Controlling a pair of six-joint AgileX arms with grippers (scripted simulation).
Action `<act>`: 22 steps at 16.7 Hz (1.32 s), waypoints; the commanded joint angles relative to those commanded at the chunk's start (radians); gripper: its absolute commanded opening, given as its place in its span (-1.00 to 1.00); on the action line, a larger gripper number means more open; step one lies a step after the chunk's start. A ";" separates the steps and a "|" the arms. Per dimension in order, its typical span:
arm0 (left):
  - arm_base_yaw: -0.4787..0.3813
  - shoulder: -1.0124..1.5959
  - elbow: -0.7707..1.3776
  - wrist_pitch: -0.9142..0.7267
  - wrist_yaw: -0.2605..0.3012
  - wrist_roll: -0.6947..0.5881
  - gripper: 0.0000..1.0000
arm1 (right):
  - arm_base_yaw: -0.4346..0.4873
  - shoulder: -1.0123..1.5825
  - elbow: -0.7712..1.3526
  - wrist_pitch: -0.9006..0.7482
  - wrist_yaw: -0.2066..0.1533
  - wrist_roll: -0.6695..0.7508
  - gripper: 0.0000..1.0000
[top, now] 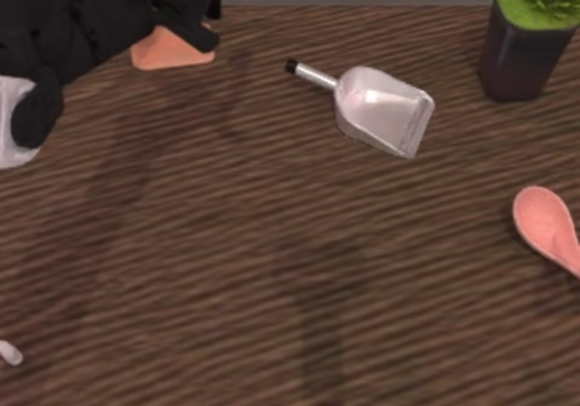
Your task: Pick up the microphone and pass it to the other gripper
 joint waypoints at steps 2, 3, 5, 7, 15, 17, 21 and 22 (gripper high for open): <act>0.000 -0.001 0.000 0.002 0.001 0.000 -1.00 | 0.000 0.000 0.000 0.000 0.000 0.000 1.00; 0.000 -0.001 0.000 0.002 0.001 0.000 -1.00 | 0.000 0.000 0.000 0.000 0.000 0.000 1.00; -0.008 0.001 0.003 0.000 -0.004 0.001 -1.00 | 0.000 0.000 0.000 0.000 0.000 0.000 1.00; -0.044 -0.018 -0.012 0.002 -0.041 -0.001 -1.00 | 0.000 0.000 0.000 0.000 0.000 0.000 1.00; -0.355 -0.194 -0.156 0.014 -0.374 -0.023 -1.00 | 0.000 0.000 0.000 0.000 0.000 0.000 1.00; -0.397 -0.225 -0.176 0.017 -0.416 -0.025 -1.00 | 0.000 0.000 0.000 0.000 0.000 0.000 1.00; -0.398 -0.225 -0.175 0.017 -0.418 -0.024 -1.00 | 0.000 0.000 0.000 0.000 0.000 0.000 1.00; -0.399 -0.226 -0.176 0.017 -0.419 -0.025 -1.00 | 0.000 0.000 0.000 0.000 0.000 0.000 1.00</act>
